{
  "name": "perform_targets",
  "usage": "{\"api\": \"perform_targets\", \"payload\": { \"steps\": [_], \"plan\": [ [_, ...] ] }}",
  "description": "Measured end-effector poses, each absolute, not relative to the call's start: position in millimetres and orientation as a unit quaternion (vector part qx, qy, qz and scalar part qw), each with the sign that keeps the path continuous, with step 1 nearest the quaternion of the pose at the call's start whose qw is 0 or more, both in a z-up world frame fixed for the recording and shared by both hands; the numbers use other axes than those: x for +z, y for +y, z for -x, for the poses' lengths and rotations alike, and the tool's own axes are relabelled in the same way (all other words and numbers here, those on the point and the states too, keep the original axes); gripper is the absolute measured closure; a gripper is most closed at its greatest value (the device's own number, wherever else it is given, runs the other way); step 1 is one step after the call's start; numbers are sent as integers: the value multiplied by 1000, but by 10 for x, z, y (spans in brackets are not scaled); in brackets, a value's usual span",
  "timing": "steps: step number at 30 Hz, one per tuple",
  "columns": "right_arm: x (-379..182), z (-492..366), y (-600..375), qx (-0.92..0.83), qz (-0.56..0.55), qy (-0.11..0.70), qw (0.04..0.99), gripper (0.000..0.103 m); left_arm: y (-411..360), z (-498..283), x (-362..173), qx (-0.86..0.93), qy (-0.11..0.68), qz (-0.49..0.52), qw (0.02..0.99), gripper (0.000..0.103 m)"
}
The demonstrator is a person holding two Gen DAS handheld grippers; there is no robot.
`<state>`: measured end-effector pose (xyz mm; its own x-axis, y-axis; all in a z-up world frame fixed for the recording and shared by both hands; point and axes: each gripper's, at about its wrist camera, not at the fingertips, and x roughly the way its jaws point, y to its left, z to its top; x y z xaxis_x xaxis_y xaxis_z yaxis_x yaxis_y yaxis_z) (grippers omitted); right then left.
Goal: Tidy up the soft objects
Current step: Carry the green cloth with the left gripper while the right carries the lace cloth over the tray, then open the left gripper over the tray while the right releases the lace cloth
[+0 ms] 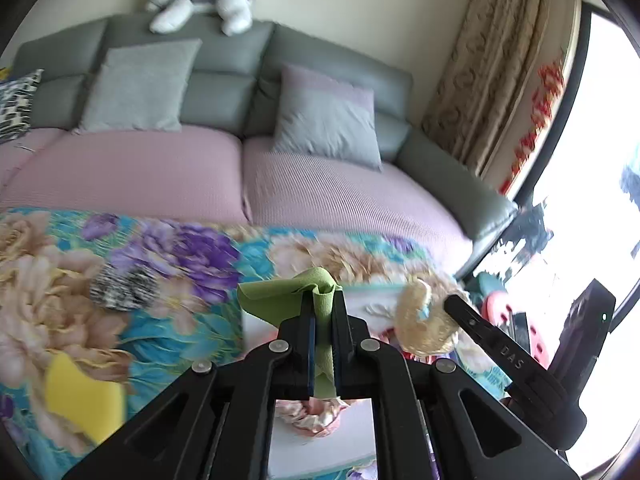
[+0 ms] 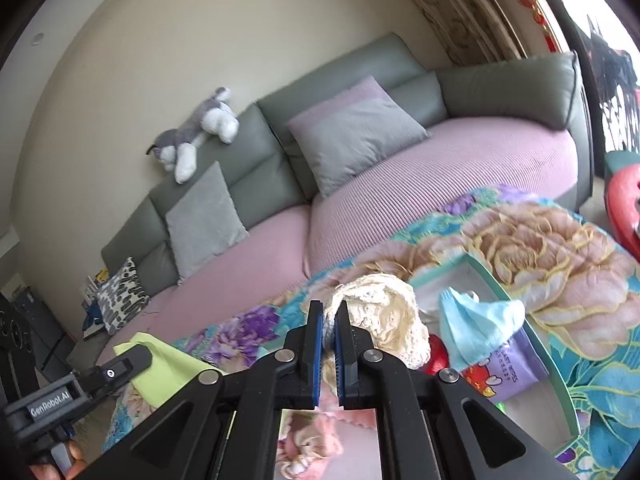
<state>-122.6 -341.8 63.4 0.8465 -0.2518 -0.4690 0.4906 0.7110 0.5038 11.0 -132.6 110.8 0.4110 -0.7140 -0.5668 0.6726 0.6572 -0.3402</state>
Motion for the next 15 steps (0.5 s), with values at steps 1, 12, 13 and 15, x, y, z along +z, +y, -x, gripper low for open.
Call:
{"api": "perform_targets", "payload": {
  "steps": [1,12,13,15],
  "plan": [
    [564,1210,-3456,-207,-324,194,902,97,-1432,-107,1039,-419,358,24,834,97],
    [129,1068,-3625,-219,-351,249,876,97,-1994,-156,293,-404,441,-37,801,96],
    [113,1068,-3631,-221,-352,251,874,97,-2015,-159,252,-401,445,-43,800,96],
    [84,1063,-3643,-224,-352,255,872,97,-2050,-166,149,-398,457,-48,794,96]
  ]
}}
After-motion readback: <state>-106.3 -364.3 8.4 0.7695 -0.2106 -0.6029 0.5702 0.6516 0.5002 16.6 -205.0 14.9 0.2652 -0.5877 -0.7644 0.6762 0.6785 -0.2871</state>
